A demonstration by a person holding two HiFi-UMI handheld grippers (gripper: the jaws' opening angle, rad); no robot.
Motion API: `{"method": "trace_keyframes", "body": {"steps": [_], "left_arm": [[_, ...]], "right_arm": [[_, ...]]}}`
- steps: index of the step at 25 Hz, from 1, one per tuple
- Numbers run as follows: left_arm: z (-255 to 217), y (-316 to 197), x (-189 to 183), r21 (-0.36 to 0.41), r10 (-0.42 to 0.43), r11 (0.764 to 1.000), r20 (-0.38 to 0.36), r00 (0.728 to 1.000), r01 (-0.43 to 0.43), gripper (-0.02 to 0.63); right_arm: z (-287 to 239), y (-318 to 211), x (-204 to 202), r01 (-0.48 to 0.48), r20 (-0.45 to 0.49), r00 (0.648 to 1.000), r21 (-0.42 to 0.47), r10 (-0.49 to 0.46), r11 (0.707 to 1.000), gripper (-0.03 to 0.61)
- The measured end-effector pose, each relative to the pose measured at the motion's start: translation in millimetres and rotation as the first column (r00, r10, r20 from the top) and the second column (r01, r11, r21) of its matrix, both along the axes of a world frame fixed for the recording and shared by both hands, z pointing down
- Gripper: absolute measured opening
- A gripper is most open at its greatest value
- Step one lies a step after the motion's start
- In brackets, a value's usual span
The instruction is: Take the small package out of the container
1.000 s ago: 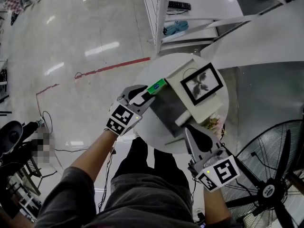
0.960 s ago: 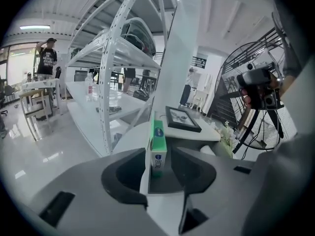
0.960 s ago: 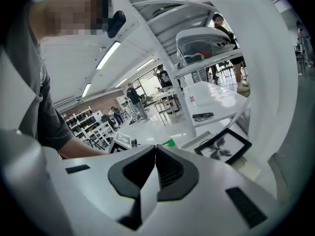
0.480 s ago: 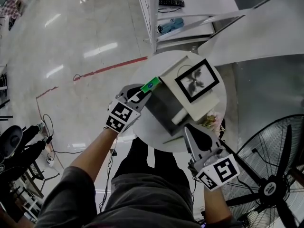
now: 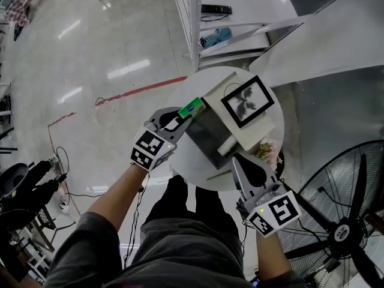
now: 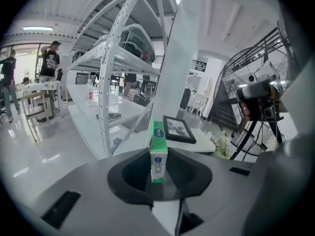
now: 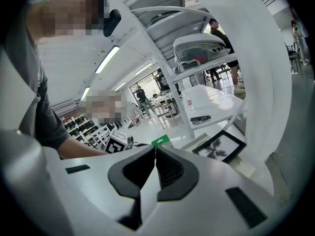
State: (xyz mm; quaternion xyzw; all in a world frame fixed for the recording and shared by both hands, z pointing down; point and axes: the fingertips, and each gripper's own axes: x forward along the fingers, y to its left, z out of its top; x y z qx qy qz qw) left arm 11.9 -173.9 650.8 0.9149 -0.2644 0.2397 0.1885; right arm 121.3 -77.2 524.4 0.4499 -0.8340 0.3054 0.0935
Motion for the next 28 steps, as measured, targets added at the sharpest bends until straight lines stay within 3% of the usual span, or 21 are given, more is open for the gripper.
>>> {"method": "trace_keyframes", "body": {"steps": [14,22,28], "left_arm": [[-132.7,23.2,-9.1,0.130,0.011,0.991,-0.146,0.989,0.008,0.103],[-221.3,45.5,-26.6,0.237,0.038,0.971,-0.205,0.978,0.012,0.103],[-269.3,63.7,-43.5,0.266,0.037,0.963,-0.246,0.969,0.031,0.103]], "right_arm": [[-61.1,11.2,-11.7,-0.007,-0.034,0.999,0.127,0.011,0.992,0.023],[-102.8,16.3,-21.0,-0.004,-0.045,0.999,0.213,0.013,0.977,0.023],[-131.7,24.4,-34.2,0.003,-0.057,0.998,0.268,0.013,0.963,0.023]]}}
